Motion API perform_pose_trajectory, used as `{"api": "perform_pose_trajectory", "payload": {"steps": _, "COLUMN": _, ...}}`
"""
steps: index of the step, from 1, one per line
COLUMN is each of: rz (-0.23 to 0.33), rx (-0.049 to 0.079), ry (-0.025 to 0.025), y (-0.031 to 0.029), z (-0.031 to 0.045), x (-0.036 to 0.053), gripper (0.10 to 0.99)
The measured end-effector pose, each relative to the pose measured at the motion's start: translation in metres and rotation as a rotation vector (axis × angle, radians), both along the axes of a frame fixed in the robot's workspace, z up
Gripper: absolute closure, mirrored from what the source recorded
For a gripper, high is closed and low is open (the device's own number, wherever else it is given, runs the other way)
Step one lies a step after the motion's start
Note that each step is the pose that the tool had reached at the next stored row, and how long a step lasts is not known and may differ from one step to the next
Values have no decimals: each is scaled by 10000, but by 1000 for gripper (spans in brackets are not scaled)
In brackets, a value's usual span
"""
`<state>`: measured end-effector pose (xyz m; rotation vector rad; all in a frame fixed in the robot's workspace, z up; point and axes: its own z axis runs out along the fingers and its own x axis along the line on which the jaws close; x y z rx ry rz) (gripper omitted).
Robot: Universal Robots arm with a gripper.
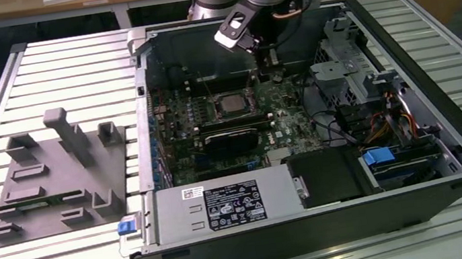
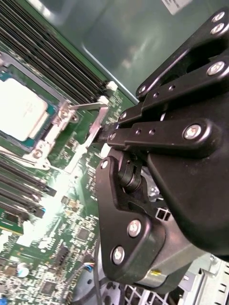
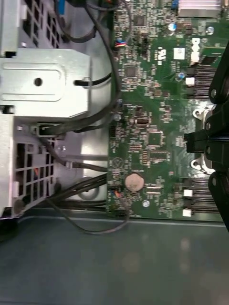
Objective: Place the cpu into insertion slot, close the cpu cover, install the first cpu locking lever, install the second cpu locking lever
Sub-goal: 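Close the cpu cover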
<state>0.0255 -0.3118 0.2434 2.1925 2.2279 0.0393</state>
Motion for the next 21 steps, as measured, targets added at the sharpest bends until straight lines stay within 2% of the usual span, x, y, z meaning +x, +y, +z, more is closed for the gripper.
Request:
{"api": "perform_pose_trajectory", "payload": {"steps": 6, "rz": 0, "rx": 0, "ry": 0, "y": 0, "z": -9, "x": -101, "gripper": 980}}
{"api": "perform_pose_trajectory", "payload": {"steps": 16, "rz": 1, "rx": 1, "ry": 0, "y": 0, "z": -34, "x": -163, "gripper": 980}}
{"api": "perform_pose_trajectory", "payload": {"steps": 21, "rz": 1, "rx": -1, "ry": 1, "y": -4, "z": -76, "x": -188, "gripper": 980}}
